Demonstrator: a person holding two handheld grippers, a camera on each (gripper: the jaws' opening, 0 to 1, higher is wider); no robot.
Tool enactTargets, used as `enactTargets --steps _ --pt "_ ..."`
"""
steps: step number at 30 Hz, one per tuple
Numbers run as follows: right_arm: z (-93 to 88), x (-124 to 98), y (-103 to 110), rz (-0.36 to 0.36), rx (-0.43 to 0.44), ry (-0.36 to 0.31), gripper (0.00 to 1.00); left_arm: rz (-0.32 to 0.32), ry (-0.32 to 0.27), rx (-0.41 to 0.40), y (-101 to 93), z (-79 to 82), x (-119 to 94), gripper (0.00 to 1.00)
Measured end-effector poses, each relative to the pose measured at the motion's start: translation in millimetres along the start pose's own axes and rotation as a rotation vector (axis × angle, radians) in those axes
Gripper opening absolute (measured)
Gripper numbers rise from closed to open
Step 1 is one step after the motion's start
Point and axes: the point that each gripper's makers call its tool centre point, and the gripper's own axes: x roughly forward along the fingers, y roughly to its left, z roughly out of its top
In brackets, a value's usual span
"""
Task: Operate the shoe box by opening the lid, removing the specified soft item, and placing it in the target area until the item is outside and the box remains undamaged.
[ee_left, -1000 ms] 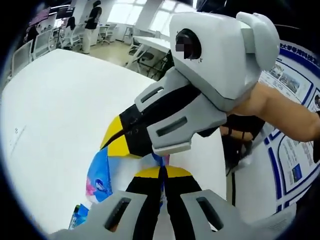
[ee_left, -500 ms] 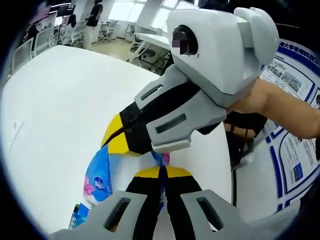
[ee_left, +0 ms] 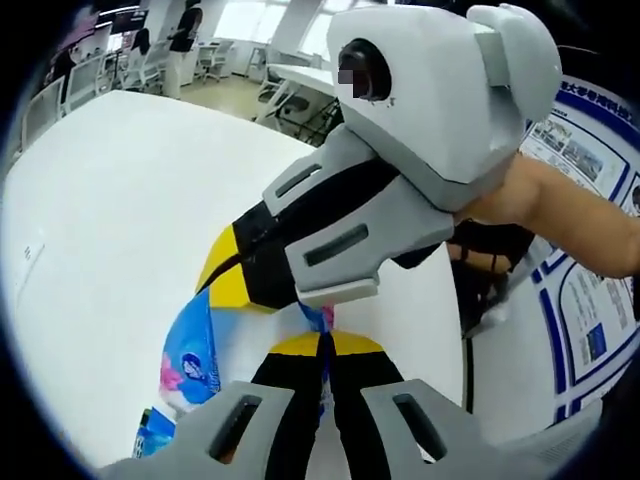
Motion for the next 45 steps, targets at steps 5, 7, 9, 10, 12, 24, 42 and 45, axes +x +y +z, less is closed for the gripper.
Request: enactTargets --steps 5,7,9,10,12,24,42,45 --pt "0.7 -0.1 0.5 -0.001 0.001 -0.001 0.0 0.006 -0.003 0.005 -2.8 3.0 -0.3 0.0" --pt "0.3 -0.3 0.7 -0.002 0.004 -0.001 0.0 0.005 0.0 0.01 -3.1 1.8 -0.7 0.0" --pt "-1.0 -0.3 0.8 -0.003 0.004 0.001 0.0 0.001 0.002 0.0 -3.3 -0.7 -1.1 0.0" --pt "-1.3 -0.3 1.0 -0.002 0.005 0.001 0.0 0.001 0.0 -0.002 -3.4 -1.1 -1.3 0.0" --pt "-1.8 -0.4 1.0 0.0 0.005 0.003 0.0 0.001 -0.002 -0.003 -4.7 -2.2 -1.8 0.0" --pt "-8.0 -0.5 0.8 -0.018 0.01 0.035 0.0 0.042 -0.004 0.044 -7.4 -2.8 -9.2 0.03" --pt "7.0 -24.9 11.7 -0.024 -0.031 0.036 0.11 0.128 -0.041 0.04 -4.9 -6.6 -54.1 0.15" --pt "11.8 -29.3 14.8 -0.03 -0.029 0.025 0.13 0.143 -0.067 0.026 -6.6 -4.8 -64.6 0.2"
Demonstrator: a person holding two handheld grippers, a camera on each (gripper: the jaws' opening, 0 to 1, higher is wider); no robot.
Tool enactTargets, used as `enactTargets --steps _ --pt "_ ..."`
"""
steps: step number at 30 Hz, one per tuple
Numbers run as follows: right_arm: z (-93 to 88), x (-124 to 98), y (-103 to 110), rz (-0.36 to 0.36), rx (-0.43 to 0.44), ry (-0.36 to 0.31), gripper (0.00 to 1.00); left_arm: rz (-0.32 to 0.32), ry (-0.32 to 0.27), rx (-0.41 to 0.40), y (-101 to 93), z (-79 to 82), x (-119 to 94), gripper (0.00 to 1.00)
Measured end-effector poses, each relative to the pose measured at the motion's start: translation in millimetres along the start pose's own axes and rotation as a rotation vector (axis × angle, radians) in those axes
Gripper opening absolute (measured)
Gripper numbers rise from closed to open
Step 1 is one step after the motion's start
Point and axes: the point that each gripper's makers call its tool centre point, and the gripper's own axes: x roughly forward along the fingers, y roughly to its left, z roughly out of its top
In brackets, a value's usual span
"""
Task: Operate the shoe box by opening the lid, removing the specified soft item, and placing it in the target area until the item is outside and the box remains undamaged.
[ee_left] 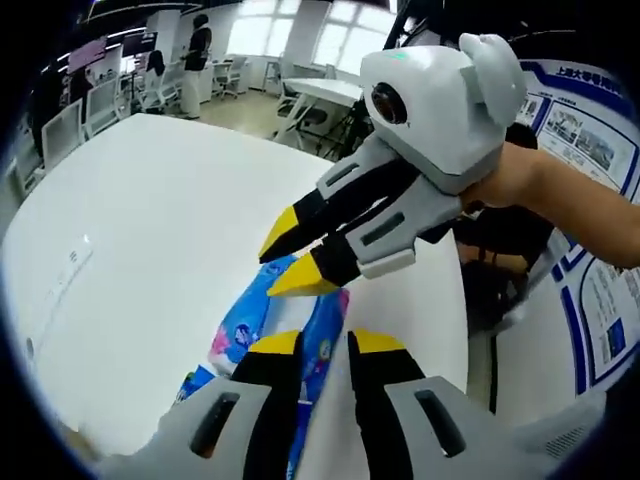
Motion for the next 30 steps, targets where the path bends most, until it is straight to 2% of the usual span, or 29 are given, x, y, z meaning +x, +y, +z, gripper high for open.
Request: enactTargets --steps 4,7,9,11,16,20,24,30 --pt "5.8 -6.1 8.8 0.002 -0.007 -0.003 0.16 0.017 -0.014 -0.012 -0.1 -1.1 -13.7 0.23" --pt "10.2 -11.1 19.2 0.011 -0.025 -0.001 0.17 0.034 -0.031 -0.012 0.8 -2.2 -25.6 0.3" --pt "14.6 -14.1 25.2 0.013 -0.032 -0.017 0.22 0.052 -0.049 -0.015 3.5 -3.2 -34.8 0.37" --pt "16.6 -15.3 30.5 0.026 -0.035 -0.026 0.26 0.063 -0.065 -0.016 6.1 -4.6 -43.9 0.38" --pt "23.3 -19.5 41.8 0.009 -0.069 -0.025 0.28 0.094 -0.101 -0.023 15.7 -6.8 -66.2 0.44" --pt "33.3 -22.4 53.2 0.011 -0.075 -0.041 0.34 0.125 -0.113 -0.002 22.4 -10.9 -84.8 0.5" --pt "40.8 -23.8 67.7 0.025 -0.089 -0.047 0.39 0.137 -0.123 0.007 26.2 -18.7 -102.3 0.53" --pt "47.2 -22.8 93.1 0.067 -0.107 -0.048 0.46 0.19 -0.13 0.013 38.7 -38.3 -139.2 0.56"
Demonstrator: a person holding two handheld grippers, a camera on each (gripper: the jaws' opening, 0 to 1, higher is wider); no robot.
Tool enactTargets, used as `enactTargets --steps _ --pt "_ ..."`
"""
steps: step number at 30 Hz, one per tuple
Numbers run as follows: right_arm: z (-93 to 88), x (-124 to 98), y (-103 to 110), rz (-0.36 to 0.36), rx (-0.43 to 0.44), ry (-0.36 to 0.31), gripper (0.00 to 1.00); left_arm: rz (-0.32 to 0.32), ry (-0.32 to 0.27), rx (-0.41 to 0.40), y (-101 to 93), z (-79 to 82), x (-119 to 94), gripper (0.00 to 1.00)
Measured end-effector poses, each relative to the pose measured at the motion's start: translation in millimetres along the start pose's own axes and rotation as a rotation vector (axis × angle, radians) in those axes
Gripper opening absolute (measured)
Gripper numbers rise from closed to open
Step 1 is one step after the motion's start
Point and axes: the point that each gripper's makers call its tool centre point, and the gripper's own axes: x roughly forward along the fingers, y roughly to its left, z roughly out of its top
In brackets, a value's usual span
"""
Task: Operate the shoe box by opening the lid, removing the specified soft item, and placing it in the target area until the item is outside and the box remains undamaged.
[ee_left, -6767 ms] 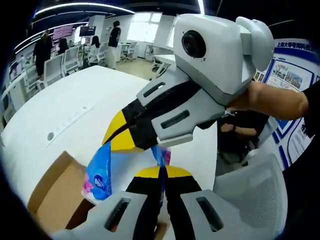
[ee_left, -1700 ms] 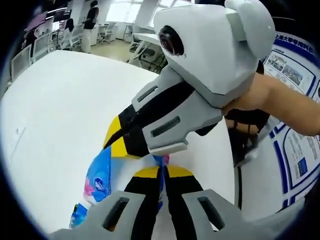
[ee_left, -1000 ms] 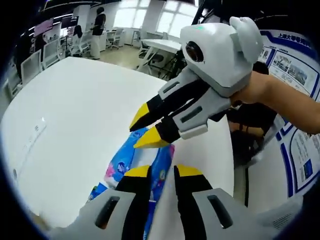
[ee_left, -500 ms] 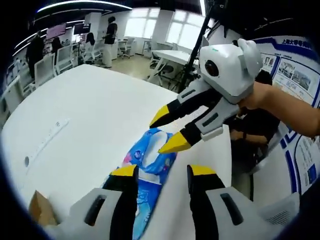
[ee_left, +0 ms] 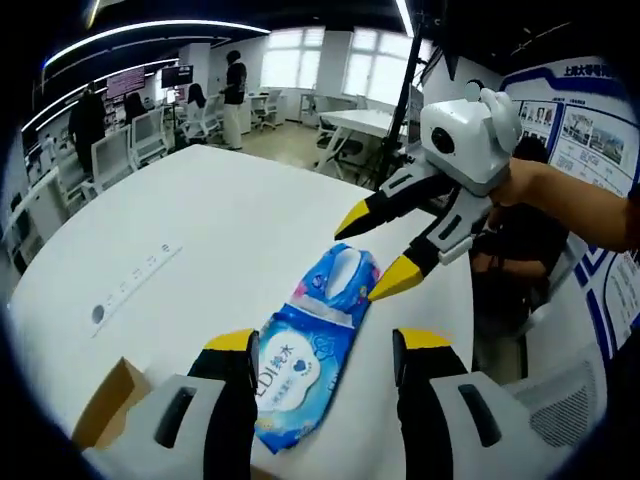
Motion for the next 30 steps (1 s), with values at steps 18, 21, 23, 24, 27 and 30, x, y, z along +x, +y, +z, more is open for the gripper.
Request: enactTargets --steps 18,21,23,24,27,30 --pt "26.3 23.6 72.8 0.169 -0.052 -0.014 0.61 0.153 -0.075 -0.124 37.1 -61.6 -102.0 0.65" --pt "29.8 28.1 87.8 0.219 -0.09 -0.008 0.63 0.192 -0.074 -0.148 45.3 -75.5 -120.6 0.64" --pt "31.9 31.9 98.8 0.254 -0.101 0.0 0.64 0.225 -0.08 -0.172 51.5 -85.0 -135.0 0.64" --pt "33.0 34.5 104.9 0.271 -0.114 0.007 0.64 0.242 -0.084 -0.177 54.0 -88.4 -140.5 0.64" --pt "36.1 40.2 116.1 0.303 -0.144 0.016 0.64 0.284 -0.084 -0.197 60.7 -104.8 -159.4 0.64" --pt "39.4 45.2 123.4 0.329 -0.159 0.025 0.64 0.313 -0.087 -0.226 67.1 -117.1 -173.1 0.65"
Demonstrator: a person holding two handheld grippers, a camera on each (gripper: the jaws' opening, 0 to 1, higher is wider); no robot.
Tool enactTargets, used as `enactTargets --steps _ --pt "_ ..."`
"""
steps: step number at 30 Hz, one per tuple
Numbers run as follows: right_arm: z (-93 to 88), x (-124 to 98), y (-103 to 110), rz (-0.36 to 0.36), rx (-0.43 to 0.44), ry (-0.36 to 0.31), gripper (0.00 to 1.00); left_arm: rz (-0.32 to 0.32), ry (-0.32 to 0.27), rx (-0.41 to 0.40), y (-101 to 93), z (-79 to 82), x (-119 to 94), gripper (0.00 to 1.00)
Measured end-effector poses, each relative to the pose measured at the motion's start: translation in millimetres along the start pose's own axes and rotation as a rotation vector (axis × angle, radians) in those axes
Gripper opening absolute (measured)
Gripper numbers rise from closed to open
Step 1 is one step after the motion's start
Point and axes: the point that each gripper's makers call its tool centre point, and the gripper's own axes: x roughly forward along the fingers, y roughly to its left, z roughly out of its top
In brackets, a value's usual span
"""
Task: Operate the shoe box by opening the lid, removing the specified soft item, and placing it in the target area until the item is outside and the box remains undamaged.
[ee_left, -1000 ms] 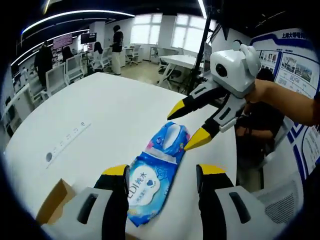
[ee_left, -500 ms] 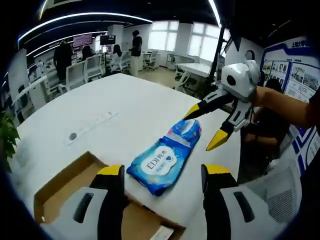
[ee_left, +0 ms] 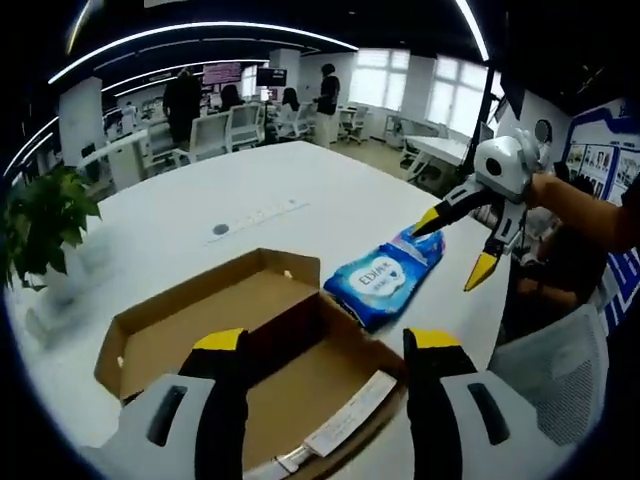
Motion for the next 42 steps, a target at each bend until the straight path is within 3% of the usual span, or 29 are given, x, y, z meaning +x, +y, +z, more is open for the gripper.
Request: enactTargets --steps 16,21,23,34,42 --pt "22.9 48.4 27.6 0.148 -0.143 0.091 0.66 0.196 0.037 -0.107 69.9 -65.6 -67.0 0.61" --pt "29.1 66.3 33.8 0.192 -0.198 0.111 0.64 0.247 0.055 -0.15 86.4 -87.9 -82.6 0.55" --pt "30.0 74.2 37.3 0.205 -0.216 0.123 0.63 0.262 0.057 -0.161 90.5 -93.9 -85.9 0.56" --pt "33.7 110.5 42.3 0.239 -0.287 0.169 0.6 0.324 0.084 -0.286 107.7 -135.0 -94.2 0.36" --pt "25.1 131.6 50.3 0.266 -0.318 0.222 0.59 0.35 0.082 -0.36 115.6 -149.3 -93.0 0.26"
